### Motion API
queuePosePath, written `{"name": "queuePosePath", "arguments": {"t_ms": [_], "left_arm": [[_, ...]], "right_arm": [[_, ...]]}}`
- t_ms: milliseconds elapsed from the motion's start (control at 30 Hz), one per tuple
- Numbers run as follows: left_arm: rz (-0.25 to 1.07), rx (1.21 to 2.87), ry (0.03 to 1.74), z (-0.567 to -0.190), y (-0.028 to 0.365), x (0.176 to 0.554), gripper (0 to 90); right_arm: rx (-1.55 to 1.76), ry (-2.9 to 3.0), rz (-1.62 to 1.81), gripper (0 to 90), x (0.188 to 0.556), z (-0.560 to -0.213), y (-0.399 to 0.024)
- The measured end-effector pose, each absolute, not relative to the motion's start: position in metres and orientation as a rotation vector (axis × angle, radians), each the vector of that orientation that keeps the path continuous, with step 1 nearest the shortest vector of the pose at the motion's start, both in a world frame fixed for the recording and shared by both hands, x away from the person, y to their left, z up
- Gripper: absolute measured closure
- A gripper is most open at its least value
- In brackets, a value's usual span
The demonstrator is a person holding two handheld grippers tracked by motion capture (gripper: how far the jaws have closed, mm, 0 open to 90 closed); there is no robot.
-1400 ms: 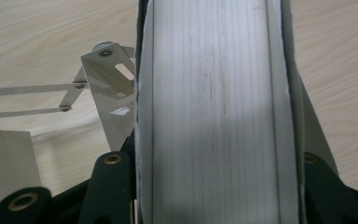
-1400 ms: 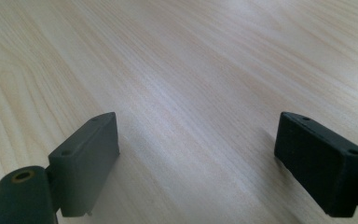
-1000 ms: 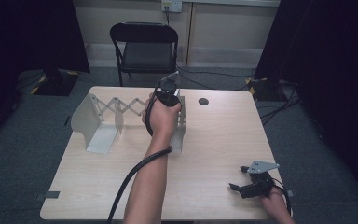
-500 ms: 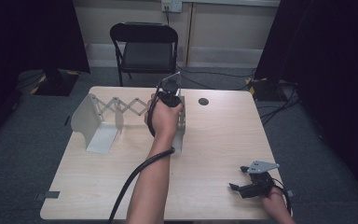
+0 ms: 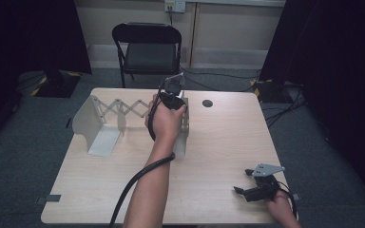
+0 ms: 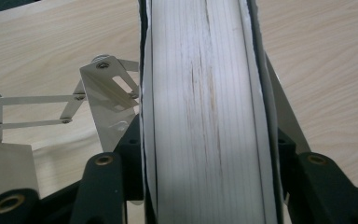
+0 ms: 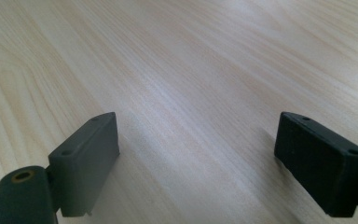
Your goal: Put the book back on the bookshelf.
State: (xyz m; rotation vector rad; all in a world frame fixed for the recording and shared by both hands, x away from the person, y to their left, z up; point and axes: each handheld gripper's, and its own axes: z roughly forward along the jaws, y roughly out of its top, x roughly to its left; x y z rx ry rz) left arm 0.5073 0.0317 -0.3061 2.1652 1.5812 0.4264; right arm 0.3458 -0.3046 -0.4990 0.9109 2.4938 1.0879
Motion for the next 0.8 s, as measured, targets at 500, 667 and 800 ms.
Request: {"name": "queuePosePath", "arguments": {"t_ms": [500, 667, 800], "left_arm": [[0.401, 2.175, 1.518, -0.304, 0.041, 0.493, 45.4], [0.393, 2.165, 1.504, -0.304, 0.044, 0.488, 45.3], [0.393, 2.172, 1.482, -0.304, 0.046, 0.485, 44.9]], "right_arm": [[0.913, 2.493, 1.088, 13.2, 0.346, -0.499, -0.305], [0.911, 2.494, 1.088, 13.2, 0.346, -0.499, -0.305], [0.912, 2.493, 1.089, 13.2, 0.346, -0.499, -0.305]]}}
